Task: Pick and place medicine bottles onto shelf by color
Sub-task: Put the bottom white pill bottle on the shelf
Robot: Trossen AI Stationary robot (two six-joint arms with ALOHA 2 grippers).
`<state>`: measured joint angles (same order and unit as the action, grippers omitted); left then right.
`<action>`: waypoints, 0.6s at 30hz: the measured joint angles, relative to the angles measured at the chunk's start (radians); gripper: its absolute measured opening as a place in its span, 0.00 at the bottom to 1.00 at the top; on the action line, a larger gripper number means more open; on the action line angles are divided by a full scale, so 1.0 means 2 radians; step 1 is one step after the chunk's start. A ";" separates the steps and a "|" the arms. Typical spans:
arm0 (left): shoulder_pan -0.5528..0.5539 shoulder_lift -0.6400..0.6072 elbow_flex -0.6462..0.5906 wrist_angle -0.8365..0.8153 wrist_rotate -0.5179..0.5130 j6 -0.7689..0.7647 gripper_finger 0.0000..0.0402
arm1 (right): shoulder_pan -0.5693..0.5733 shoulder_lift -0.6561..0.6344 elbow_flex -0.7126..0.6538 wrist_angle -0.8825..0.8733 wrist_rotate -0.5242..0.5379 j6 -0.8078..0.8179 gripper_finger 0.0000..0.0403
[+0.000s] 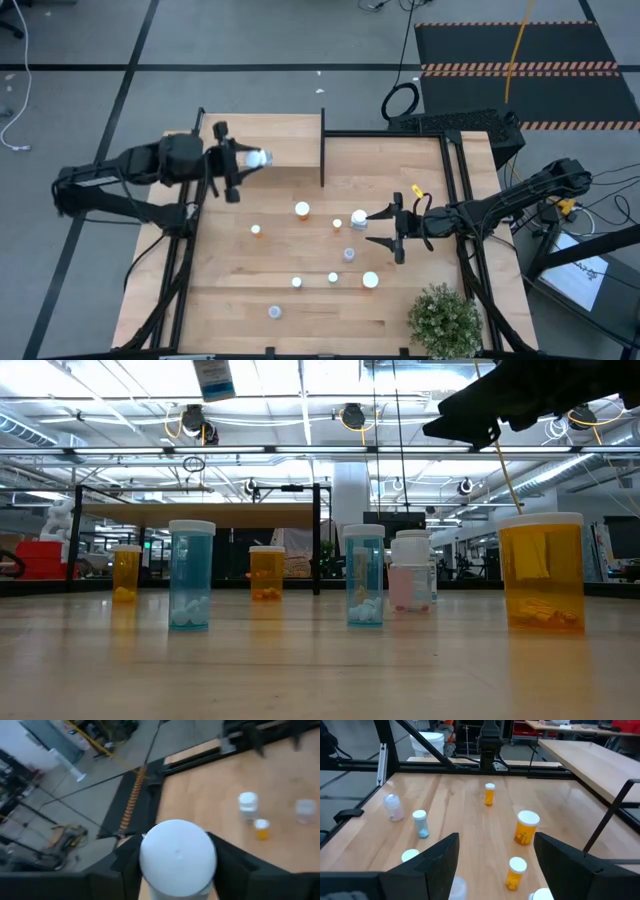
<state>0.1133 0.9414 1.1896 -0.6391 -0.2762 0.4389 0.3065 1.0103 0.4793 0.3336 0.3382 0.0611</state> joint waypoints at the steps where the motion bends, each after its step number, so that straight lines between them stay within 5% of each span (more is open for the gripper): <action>1: 0.014 0.006 0.005 -0.006 0.004 0.010 0.44 | 0.000 0.000 0.000 0.001 0.000 -0.004 0.63; 11: 0.171 0.058 0.023 -0.009 0.064 0.108 0.48 | 0.000 0.000 0.000 -0.004 -0.001 -0.012 0.63; 18: 0.272 0.060 0.023 -0.009 0.162 0.140 0.45 | 0.000 0.000 0.000 -0.011 -0.001 -0.013 0.63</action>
<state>0.6567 1.0610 1.2362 -0.6568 0.0473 0.7192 0.3065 1.0100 0.4793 0.3109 0.3370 0.0359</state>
